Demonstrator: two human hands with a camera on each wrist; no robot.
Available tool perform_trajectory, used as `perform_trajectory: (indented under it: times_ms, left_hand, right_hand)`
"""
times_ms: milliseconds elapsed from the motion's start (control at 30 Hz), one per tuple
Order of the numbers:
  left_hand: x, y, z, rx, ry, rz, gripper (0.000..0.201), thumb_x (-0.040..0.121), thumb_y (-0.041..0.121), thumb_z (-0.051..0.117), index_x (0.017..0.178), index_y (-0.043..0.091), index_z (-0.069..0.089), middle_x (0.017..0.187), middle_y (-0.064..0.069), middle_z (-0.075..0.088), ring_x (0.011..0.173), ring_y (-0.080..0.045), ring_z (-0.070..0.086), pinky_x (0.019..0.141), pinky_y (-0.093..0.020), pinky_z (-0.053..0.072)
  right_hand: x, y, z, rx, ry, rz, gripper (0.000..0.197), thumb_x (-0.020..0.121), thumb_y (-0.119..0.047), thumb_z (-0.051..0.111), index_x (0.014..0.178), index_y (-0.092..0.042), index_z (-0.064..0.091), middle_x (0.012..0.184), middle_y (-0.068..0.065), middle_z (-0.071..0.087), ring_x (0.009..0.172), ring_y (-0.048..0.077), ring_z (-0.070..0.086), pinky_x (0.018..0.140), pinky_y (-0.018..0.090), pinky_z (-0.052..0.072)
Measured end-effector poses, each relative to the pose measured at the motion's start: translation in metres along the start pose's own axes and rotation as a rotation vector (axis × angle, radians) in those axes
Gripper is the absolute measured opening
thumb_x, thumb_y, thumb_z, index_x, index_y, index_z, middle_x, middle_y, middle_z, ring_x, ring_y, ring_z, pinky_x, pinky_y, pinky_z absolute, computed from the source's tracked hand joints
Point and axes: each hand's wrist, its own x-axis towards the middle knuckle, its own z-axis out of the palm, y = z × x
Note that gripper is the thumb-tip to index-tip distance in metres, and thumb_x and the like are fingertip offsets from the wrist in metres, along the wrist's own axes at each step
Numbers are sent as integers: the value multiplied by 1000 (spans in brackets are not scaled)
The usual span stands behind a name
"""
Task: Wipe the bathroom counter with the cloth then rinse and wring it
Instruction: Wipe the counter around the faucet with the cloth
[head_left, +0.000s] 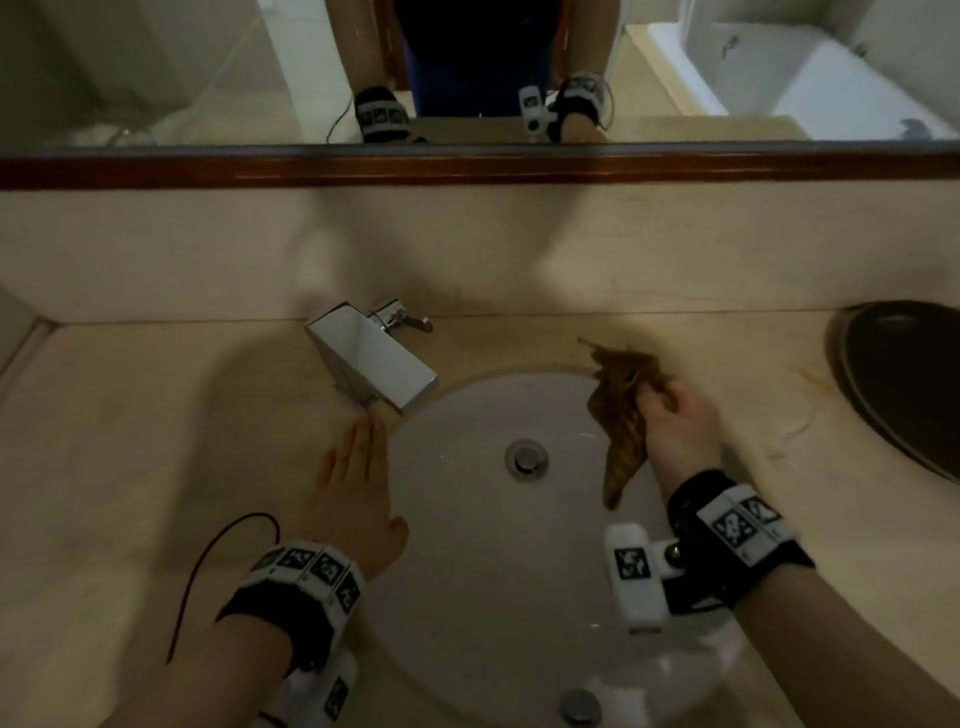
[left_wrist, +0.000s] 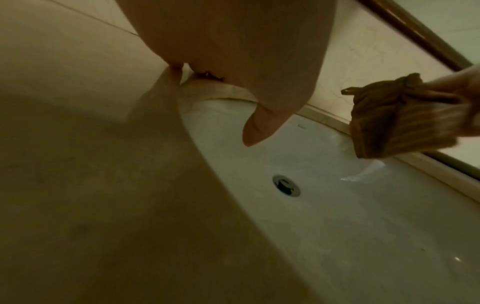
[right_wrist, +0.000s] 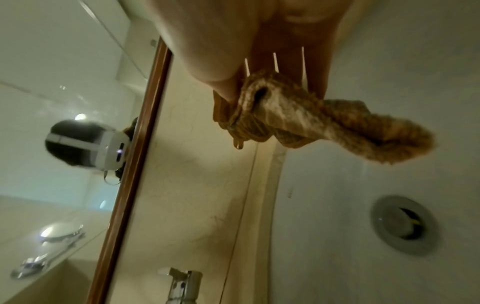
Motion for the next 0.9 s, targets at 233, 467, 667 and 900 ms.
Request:
perform_trajectory:
  times_ms: [233, 467, 667, 900]
  left_hand:
    - [-1, 3, -4, -17, -10, -20, 105, 86, 52, 45, 144, 7, -30, 151, -10, -36, 143, -23, -26, 120, -40, -5]
    - [-1, 8, -7, -40, -5, -26, 105, 82, 54, 41, 142, 7, -31, 144, -9, -43, 138, -22, -33, 117, -40, -12]
    - [1, 13, -19, -93, 47, -44, 92, 87, 46, 43, 151, 7, -11, 159, -11, -16, 147, -26, -13, 118, -37, -1]
    - [38, 47, -36, -282, 190, 172, 75, 90, 21, 47, 153, 11, 7, 156, -14, 24, 115, -30, 53, 91, -35, 50]
  right_hand:
    - [46, -41, 59, -239, -117, -108, 23, 101, -32, 38, 106, -20, 57, 86, 1, 57, 73, 22, 55, 61, 28, 40]
    - [32, -18, 175, -838, -361, -689, 52, 91, -13, 43, 143, -18, 39, 148, 9, 39, 138, 34, 28, 114, 46, 10]
    - [66, -9, 145, -787, -347, -782, 48, 89, -10, 50, 136, -17, 49, 142, 7, 48, 132, 34, 38, 111, 44, 27]
    - [59, -23, 148, -905, -543, -767, 68, 81, -11, 53, 146, -22, 33, 155, 2, 29, 142, 32, 18, 118, 45, 10]
